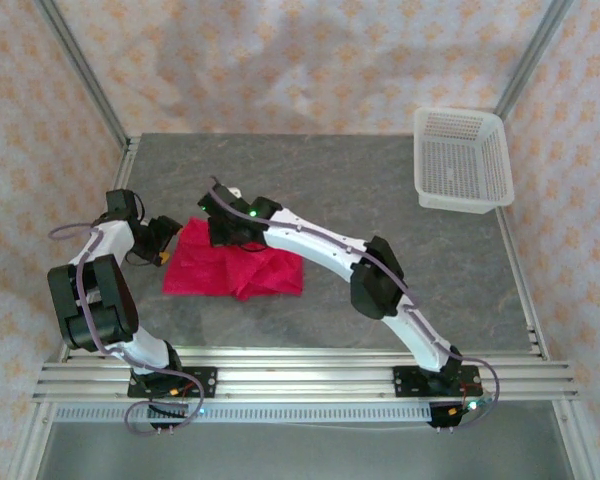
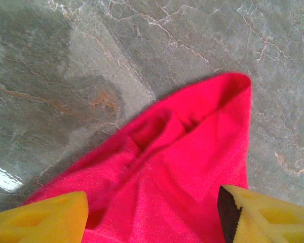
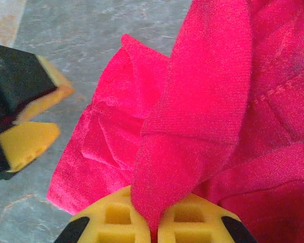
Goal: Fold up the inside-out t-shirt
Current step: Adjust the T-shirt at the center of the table.
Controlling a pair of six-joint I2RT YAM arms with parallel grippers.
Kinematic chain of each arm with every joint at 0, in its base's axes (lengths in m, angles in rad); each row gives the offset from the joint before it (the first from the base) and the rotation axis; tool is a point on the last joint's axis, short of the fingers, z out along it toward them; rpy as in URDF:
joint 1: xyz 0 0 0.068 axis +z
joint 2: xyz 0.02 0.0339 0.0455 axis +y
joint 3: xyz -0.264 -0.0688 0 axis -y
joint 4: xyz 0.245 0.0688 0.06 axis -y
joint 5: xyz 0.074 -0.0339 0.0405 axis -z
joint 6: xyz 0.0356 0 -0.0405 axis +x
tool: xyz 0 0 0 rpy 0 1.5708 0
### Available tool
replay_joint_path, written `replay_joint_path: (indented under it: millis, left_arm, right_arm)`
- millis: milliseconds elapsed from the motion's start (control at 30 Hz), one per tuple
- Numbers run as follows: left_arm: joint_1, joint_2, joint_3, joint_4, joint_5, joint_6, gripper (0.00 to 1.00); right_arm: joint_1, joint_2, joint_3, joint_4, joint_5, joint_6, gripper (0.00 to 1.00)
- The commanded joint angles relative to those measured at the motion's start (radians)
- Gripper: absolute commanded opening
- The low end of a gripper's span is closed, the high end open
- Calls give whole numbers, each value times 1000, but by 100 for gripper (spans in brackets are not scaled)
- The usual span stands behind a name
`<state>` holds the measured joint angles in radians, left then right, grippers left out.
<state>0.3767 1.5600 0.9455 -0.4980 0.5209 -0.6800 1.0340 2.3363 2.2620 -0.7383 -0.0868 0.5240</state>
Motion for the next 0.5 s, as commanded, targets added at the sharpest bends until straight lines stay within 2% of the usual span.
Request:
replay_joint_path:
  millis: [0,33,67,100,133,167,267,333,467]
  left_arm:
    - [19,16,-19,22,14,17,70]
    - [18,19,-22,25,13,17,70]
    - [19,22,-24,27,14,17,70]
    - [19,27,-28,31,14,16,70]
    - [19,29,-30,34,13,14,69]
    - [19,32,-32,38,11,13,69]
    - [23,30,-20,17,-14,26,69]
    - [25,18,-7,-10,-48,36,69]
    - [27,-14,5,-42,-117,40,69]
  right_arm:
    - [12,60,91,-28,-37,31,2]
    - [12,78,108,-23,-56,43,5]
    - [12,100,131,-11,-87,58,15]
    - [12,123,159,-2,-129,77,30]
    - [12,140,190,-2,-166,93,40]
    - [14,153,227,-2,-212,108,44]
    - [20,125,255,-15,-277,105,53]
    - [21,47,197,-15,-279,82,55]
    - [16,-201,-110,48,-142,17,55]
